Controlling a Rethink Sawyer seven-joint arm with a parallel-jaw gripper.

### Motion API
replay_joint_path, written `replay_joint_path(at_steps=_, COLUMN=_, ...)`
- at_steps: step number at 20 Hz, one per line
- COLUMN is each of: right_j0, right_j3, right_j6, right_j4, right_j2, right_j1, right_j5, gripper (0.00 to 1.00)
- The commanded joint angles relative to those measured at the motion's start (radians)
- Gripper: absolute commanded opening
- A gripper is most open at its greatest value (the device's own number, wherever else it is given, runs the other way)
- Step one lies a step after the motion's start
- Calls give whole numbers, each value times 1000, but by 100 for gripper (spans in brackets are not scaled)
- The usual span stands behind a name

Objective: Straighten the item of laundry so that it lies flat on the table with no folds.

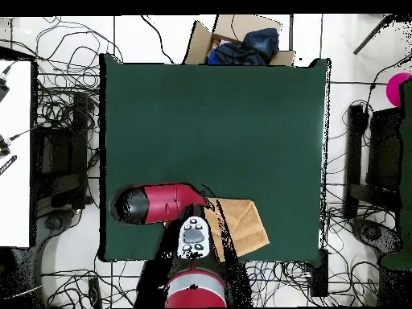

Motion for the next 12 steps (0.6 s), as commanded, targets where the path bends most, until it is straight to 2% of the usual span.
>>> replay_joint_path(at_steps=1, right_j0=93, right_j3=-101, right_j6=284, right_j4=123, right_j2=-93, right_j1=33, right_j5=-144, gripper=0)
replay_joint_path(at_steps=12, right_j0=158, right_j3=-126, right_j6=240, right_j4=238, right_j2=-141, right_j1=78, right_j5=-217, gripper=0)
